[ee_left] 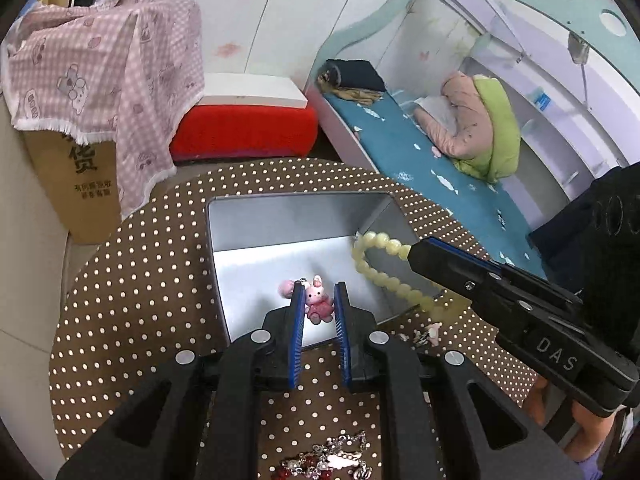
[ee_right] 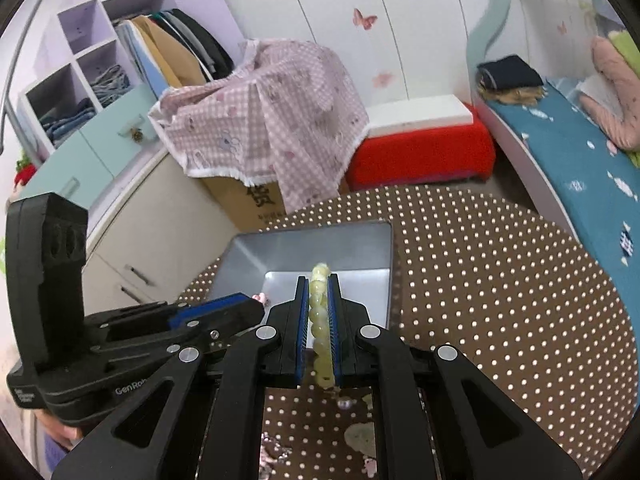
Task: Organize jewelry
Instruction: 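Carry the bracelet and bunny charm over the grey box and open both grippers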
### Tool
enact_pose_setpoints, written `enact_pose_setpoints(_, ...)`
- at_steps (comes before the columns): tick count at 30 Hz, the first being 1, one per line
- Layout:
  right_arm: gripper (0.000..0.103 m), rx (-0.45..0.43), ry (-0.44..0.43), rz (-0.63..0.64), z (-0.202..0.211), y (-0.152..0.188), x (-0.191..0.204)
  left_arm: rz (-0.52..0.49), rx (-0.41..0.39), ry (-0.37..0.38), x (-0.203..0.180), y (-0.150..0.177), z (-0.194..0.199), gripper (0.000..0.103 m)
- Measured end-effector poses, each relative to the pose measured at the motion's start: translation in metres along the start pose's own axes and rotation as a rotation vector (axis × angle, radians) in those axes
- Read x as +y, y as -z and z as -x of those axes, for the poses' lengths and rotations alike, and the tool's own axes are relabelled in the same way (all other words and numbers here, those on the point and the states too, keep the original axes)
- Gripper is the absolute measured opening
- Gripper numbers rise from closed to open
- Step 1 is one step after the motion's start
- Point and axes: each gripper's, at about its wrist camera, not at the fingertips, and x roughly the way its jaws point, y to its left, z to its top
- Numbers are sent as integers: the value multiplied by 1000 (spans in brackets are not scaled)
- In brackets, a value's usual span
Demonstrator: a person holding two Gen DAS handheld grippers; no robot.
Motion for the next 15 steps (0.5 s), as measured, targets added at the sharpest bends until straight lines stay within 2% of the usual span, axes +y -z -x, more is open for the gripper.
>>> enact_pose_setpoints(3,11,14,16,-6,-6,4,-5,-21,0,-23,-5,2,-1,14)
enact_pose_setpoints(8,12,27,26,-13,-12,10,-9,-9,-12,-37,-8,4,2,45)
enact_pose_setpoints(13,13,25,19,-19,-3,13,-10,2,-38,-19,-13,9,14,61)
enact_pose_setpoints(15,18,16,13,-21,7,15,-11,8,-56,-22,-14,12,22,62)
